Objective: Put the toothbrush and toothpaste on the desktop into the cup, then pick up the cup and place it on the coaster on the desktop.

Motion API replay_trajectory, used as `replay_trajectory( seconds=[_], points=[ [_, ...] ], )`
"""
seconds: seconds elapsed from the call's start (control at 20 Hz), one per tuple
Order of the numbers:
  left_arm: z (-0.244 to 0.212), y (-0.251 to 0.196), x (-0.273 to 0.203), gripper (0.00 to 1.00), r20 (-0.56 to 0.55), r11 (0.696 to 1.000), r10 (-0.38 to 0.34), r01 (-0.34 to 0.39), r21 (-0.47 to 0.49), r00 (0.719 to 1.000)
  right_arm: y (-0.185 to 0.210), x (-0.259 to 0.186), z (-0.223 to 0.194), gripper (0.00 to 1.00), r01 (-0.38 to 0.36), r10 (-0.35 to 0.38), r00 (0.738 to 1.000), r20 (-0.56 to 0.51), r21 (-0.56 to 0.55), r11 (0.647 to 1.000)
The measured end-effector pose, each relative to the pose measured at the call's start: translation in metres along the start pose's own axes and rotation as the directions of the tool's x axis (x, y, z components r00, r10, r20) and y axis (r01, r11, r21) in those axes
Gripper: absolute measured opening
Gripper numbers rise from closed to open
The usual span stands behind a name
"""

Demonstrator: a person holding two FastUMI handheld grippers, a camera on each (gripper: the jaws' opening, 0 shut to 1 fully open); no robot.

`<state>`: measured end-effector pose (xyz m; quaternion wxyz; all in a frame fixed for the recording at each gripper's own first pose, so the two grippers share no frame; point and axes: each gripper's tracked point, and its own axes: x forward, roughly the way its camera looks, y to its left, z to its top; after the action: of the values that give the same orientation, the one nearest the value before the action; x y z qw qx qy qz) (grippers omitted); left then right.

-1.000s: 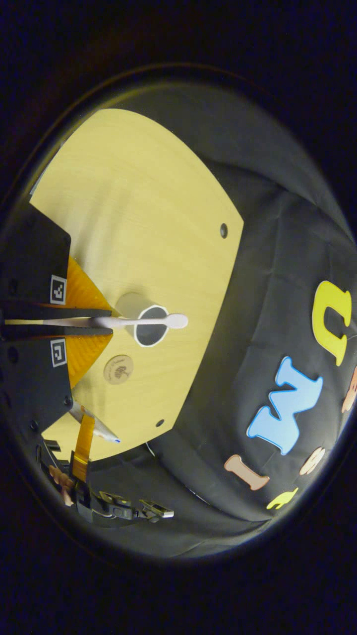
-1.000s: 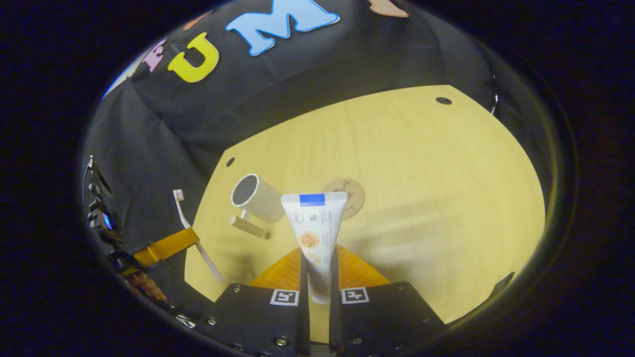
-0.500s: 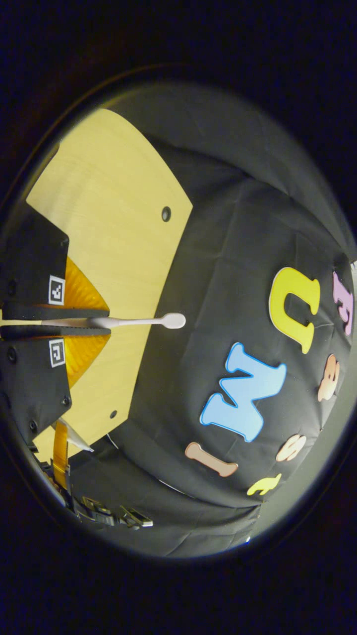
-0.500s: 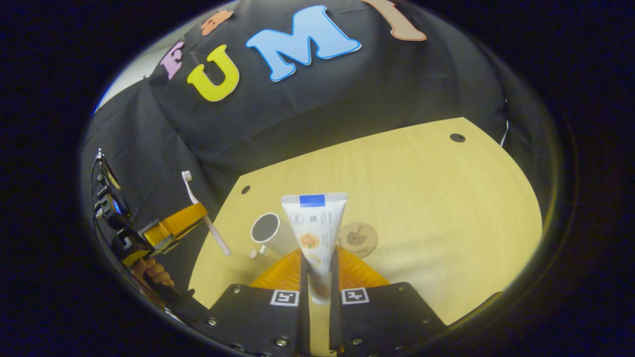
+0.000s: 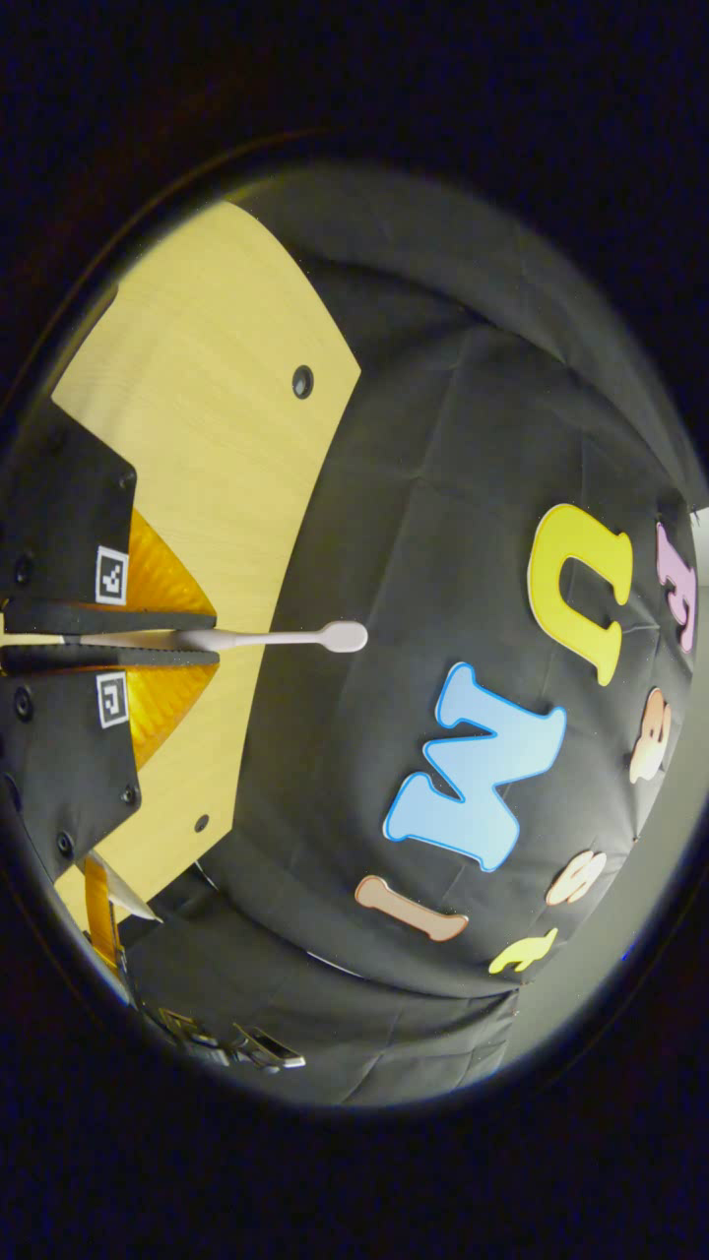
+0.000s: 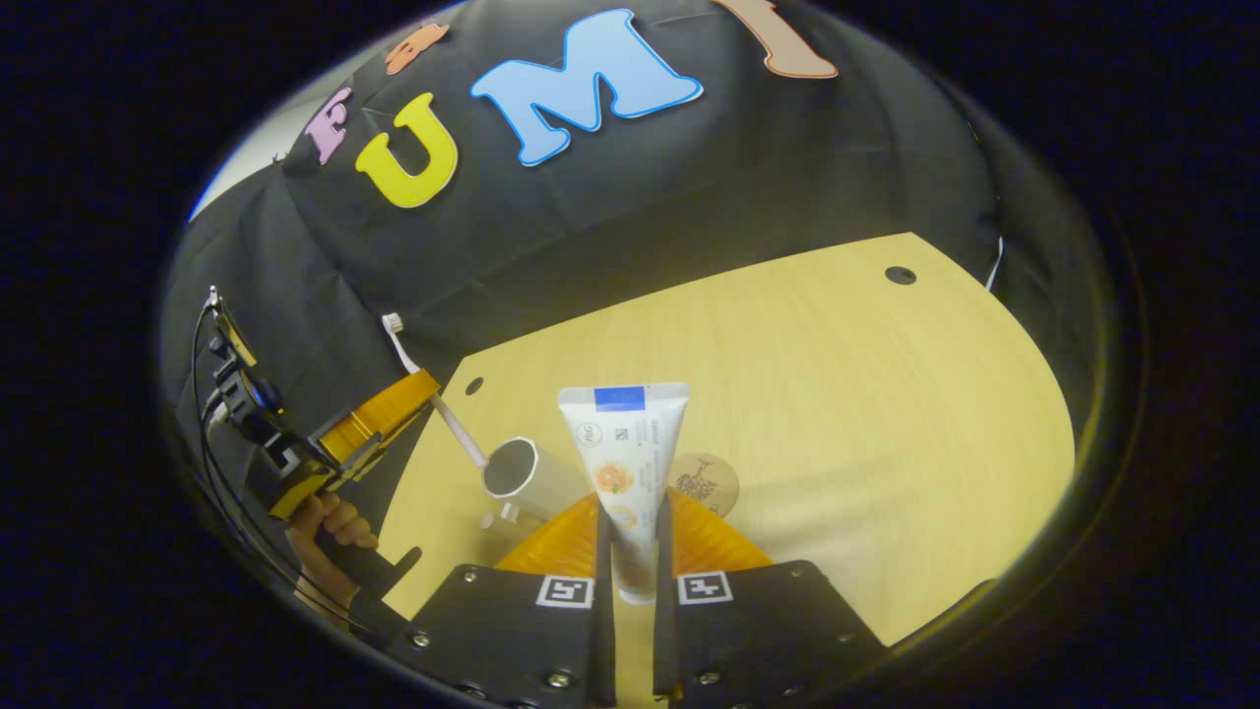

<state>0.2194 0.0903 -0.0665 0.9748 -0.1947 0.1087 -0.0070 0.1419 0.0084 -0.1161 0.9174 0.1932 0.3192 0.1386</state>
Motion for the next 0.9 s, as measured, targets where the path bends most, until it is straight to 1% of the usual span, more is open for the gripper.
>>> replay_trajectory(
  seconds=[0.1, 0.2, 0.3, 0.6, 0.65, 0.7, 0.75, 0.8, 0.85, 0.9],
  points=[
    [-0.018, 0.004, 0.006, 0.11, -0.027, 1.0, 0.016, -0.015, 0.025, 1.0, -0.001, 0.002, -0.003, 0.16, 0.006, -0.006, 1.0, -0.007, -0.002, 1.0],
    [-0.027, 0.003, 0.008, 0.11, -0.029, 0.999, 0.028, -0.026, 0.039, 0.999, -0.001, 0.002, -0.003, 0.17, 0.011, -0.012, 1.0, -0.008, -0.01, 1.0],
    [-0.036, 0.004, 0.012, 0.11, -0.031, 0.998, 0.035, -0.033, 0.059, 0.999, 0.002, 0.004, -0.005, 0.16, 0.005, -0.005, 1.0, -0.011, -0.011, 1.0],
    [-0.078, 0.013, 0.023, 0.11, -0.093, 0.991, 0.072, -0.061, 0.118, 0.993, 0.008, 0.006, -0.005, 0.16, -0.006, 0.006, 1.0, -0.01, -0.007, 1.0],
    [-0.083, 0.013, 0.021, 0.05, -0.101, 0.991, 0.072, -0.06, 0.119, 0.992, 0.008, 0.006, -0.004, 0.17, -0.006, 0.006, 1.0, -0.009, -0.007, 1.0],
    [-0.085, 0.014, 0.021, 0.12, -0.108, 0.991, 0.075, -0.063, 0.114, 0.991, 0.009, 0.007, -0.004, 0.17, -0.007, 0.007, 1.0, -0.009, -0.006, 1.0],
    [-0.084, 0.014, 0.021, 0.12, -0.108, 0.991, 0.074, -0.062, 0.115, 0.991, 0.01, 0.007, -0.003, 0.17, -0.008, 0.008, 1.0, -0.009, -0.005, 1.0],
    [-0.084, 0.015, 0.021, 0.19, -0.109, 0.991, 0.075, -0.062, 0.118, 0.991, 0.011, 0.007, -0.004, 0.16, -0.009, 0.009, 1.0, -0.008, -0.004, 1.0],
    [-0.085, 0.016, 0.02, 0.15, -0.111, 0.991, 0.08, -0.067, 0.119, 0.991, 0.011, 0.007, -0.004, 0.16, -0.01, 0.01, 1.0, -0.007, -0.003, 1.0],
    [-0.086, 0.018, 0.019, 0.2, -0.116, 0.991, 0.081, -0.068, 0.115, 0.99, 0.011, 0.007, -0.003, 0.16, -0.01, 0.01, 1.0, -0.005, -0.002, 1.0]
  ],
)
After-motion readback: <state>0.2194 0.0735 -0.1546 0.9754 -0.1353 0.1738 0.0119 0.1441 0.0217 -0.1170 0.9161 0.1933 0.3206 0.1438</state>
